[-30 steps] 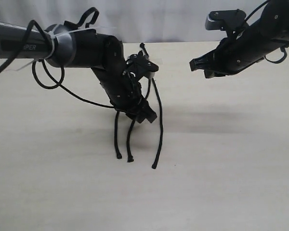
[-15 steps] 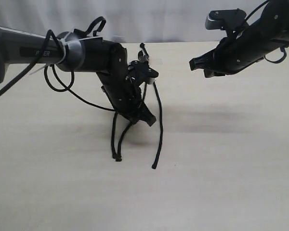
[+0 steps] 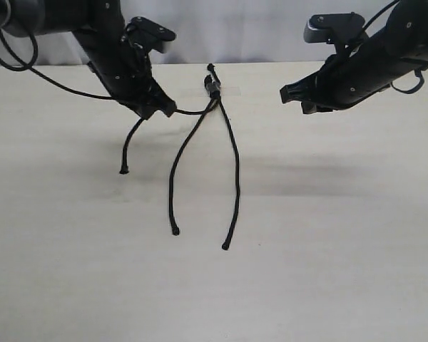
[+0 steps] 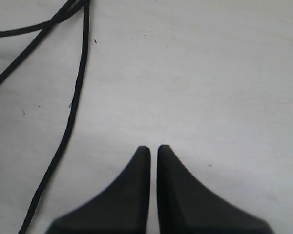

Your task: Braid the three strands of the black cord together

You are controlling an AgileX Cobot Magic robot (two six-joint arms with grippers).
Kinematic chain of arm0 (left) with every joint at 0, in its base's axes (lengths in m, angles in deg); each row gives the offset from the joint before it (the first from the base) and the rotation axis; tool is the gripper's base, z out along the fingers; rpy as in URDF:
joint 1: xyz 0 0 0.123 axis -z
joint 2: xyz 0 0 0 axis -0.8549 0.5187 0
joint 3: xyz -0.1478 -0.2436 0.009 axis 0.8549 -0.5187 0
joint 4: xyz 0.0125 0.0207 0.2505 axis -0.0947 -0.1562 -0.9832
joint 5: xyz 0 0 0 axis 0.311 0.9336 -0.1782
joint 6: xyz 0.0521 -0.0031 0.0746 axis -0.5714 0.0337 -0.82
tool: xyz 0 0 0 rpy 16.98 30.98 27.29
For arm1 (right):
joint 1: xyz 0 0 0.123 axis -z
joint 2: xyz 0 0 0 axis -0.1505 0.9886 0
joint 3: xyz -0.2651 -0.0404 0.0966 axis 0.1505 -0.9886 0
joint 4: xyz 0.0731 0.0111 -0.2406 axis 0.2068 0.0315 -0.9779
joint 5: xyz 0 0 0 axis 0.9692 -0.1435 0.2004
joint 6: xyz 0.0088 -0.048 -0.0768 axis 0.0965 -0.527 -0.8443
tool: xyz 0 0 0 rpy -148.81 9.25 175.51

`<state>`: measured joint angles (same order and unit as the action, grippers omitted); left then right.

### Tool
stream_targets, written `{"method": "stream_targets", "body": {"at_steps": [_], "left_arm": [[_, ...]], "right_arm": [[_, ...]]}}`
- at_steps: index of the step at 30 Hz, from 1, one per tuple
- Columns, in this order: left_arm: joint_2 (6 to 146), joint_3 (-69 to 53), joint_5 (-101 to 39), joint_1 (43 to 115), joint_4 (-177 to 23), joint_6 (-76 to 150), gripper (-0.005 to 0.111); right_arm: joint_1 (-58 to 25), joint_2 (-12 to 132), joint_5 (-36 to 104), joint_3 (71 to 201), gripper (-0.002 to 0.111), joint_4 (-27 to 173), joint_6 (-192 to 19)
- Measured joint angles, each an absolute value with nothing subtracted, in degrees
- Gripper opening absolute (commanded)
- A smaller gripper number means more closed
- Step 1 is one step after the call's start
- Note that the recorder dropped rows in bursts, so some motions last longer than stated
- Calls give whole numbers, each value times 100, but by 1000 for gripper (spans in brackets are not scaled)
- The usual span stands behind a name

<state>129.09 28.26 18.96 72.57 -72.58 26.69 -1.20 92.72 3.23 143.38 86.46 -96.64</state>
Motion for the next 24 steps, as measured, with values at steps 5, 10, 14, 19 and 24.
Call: {"method": "stream_targets", "body": {"at_steps": [5, 10, 14, 19, 24], "left_arm": [[13271, 2826, 1640, 6988, -7374, 2655, 0], [13596, 2826, 1630, 6836, -7396, 2928, 17], [13701, 2826, 1642, 6813, -7409, 3095, 40], [13714, 2826, 1729, 6813, -7397, 3161, 39], [13629, 2826, 1784, 6813, -7080, 2688, 10]], "right_arm": [[-120, 9272, 323, 14338, 4, 8646, -9664], [-120, 9272, 323, 14338, 4, 8646, -9664], [-120, 9272, 323, 14338, 4, 8655, -9664], [-120, 9272, 323, 14338, 8, 8655, -9664], [-250, 9272, 323, 14338, 29, 8691, -9664]]}}
